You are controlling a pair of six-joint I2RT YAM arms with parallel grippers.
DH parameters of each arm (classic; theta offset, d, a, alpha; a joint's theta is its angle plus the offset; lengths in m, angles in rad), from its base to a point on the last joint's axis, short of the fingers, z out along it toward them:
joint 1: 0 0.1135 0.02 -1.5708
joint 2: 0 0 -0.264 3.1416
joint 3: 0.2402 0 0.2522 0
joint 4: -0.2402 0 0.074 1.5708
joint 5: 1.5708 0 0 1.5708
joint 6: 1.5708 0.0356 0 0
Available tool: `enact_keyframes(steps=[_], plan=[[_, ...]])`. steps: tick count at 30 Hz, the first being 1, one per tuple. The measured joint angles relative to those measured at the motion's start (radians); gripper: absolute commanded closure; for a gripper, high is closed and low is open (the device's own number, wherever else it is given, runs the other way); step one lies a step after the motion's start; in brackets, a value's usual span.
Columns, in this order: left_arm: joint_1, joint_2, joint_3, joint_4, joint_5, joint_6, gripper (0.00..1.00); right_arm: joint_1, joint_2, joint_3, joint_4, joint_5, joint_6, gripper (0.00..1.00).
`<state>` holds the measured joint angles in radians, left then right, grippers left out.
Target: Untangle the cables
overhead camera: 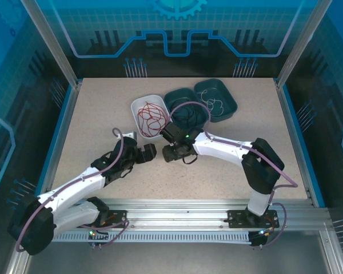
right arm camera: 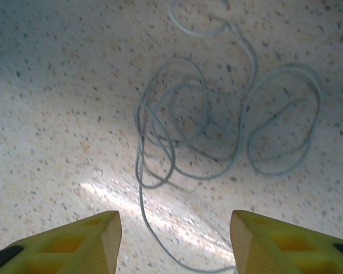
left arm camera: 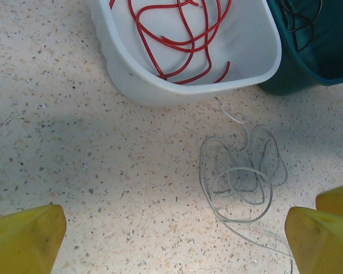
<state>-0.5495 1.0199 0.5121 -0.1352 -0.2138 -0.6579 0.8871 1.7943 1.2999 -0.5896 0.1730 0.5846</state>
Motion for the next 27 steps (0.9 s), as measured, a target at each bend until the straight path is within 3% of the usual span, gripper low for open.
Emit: enact_keyframes(steps=[6,13,19,27], plan=[[0.005,-0.038,-0.011,-0.01,0.0,0.0,0.01,-0.007,0.071,0.03,0.045,-0.023,0.003,0.57],[0.008,-0.047,-0.012,-0.011,0.0,0.0,0.01,-0.014,0.111,0.031,0.069,-0.058,0.007,0.99],[0.011,-0.047,-0.02,-0.009,0.01,0.003,0.01,-0.011,0.038,0.02,0.076,-0.051,-0.003,1.0],[0.011,-0.022,-0.024,0.06,0.082,0.012,0.01,0.01,-0.221,-0.003,0.069,0.018,-0.044,1.0]])
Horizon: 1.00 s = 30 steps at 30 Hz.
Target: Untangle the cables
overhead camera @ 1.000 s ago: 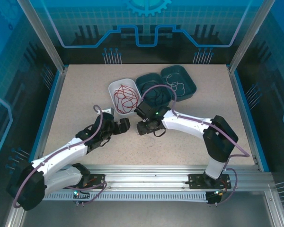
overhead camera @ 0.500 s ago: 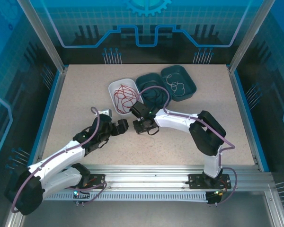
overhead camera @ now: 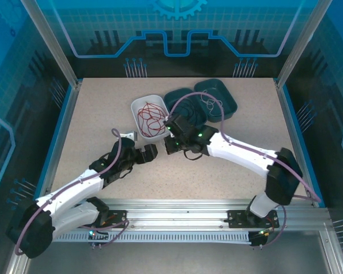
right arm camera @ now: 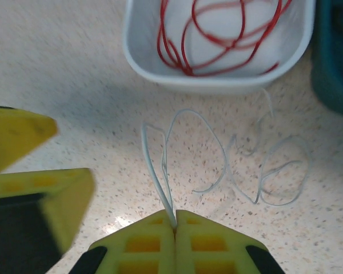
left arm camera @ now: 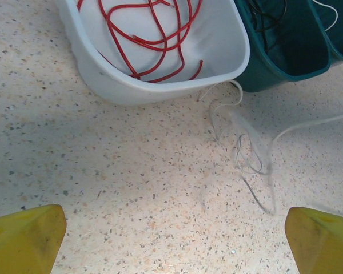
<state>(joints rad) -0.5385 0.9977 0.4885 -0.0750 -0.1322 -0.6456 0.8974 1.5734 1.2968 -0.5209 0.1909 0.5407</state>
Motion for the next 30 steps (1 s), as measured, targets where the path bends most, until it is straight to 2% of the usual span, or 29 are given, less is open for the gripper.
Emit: enact_keyframes(steps=[12,19,24,30], plan=[[0.0,0.038,0.0,0.039,0.056,0.0,0.01,0.0,-0.305,-0.01,-0.074,0.089,-0.061,0.97],[0.0,0.046,0.0,0.055,0.082,0.0,0.01,-0.013,-0.395,0.008,-0.153,0.193,-0.106,0.95],[0.0,0.046,0.0,0.055,0.089,0.0,0.01,-0.098,-0.406,0.024,-0.186,0.229,-0.142,0.94],[0.0,0.047,0.0,0.054,0.089,0.0,0.01,-0.265,-0.38,0.065,-0.203,0.217,-0.184,0.94]])
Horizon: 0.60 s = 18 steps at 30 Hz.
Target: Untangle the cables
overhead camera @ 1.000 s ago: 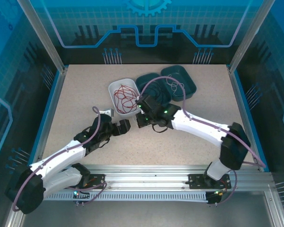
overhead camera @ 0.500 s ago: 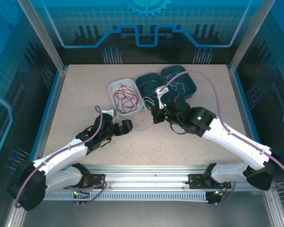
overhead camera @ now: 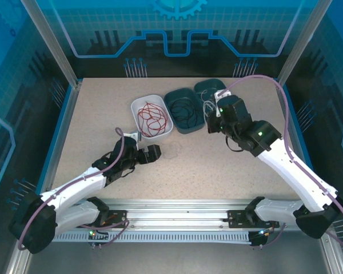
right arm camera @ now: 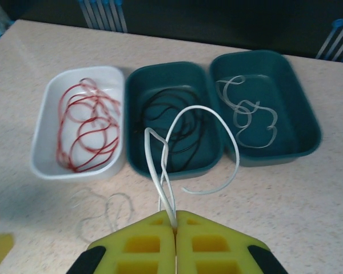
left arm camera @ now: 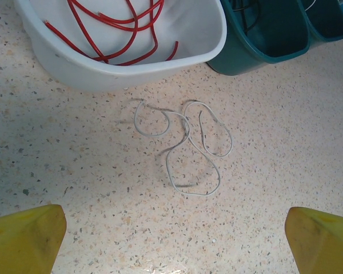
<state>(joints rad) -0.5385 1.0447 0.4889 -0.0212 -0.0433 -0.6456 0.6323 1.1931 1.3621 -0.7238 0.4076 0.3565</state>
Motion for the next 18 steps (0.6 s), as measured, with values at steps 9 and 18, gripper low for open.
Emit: enact_keyframes(steps=[9,18], plan=[[0.0,0.0,0.0,-0.004,0.0,0.0,0.01,-0.162,0.19,0.125,0.011,-0.031,-0.086,0.94],[0.0,0.0,0.0,-0.017,0.0,0.0,0.01,-0.268,0.428,0.291,0.013,-0.087,-0.141,0.96]])
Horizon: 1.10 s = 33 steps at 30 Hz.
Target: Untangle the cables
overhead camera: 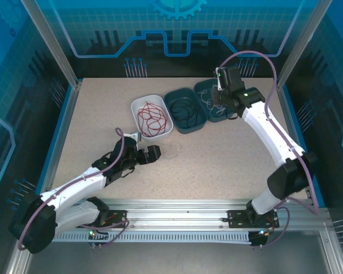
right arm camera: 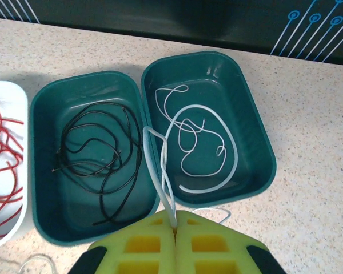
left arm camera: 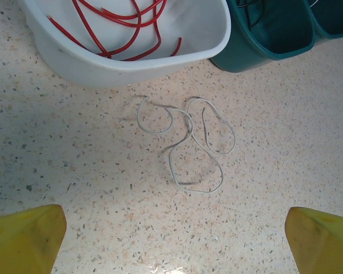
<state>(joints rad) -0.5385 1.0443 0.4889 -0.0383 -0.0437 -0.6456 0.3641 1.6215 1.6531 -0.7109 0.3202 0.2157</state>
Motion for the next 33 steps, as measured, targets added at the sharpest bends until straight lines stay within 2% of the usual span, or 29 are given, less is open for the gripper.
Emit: enact_keyframes(steps=[12,27,33], plan=[[0.0,-0.048,0.002,-0.047,-0.003,0.0,0.01,-0.039,0.295,0.189,-0.062,-0.041,-0.037,0.97],[0.0,-0.068,0.002,-0.071,-0.005,0.002,0.01,-0.066,0.392,0.233,-0.105,-0.045,-0.041,0.97],[0.0,-0.068,0.002,-0.077,-0.005,0.019,0.01,-0.089,0.439,0.286,-0.119,-0.045,-0.045,0.94]])
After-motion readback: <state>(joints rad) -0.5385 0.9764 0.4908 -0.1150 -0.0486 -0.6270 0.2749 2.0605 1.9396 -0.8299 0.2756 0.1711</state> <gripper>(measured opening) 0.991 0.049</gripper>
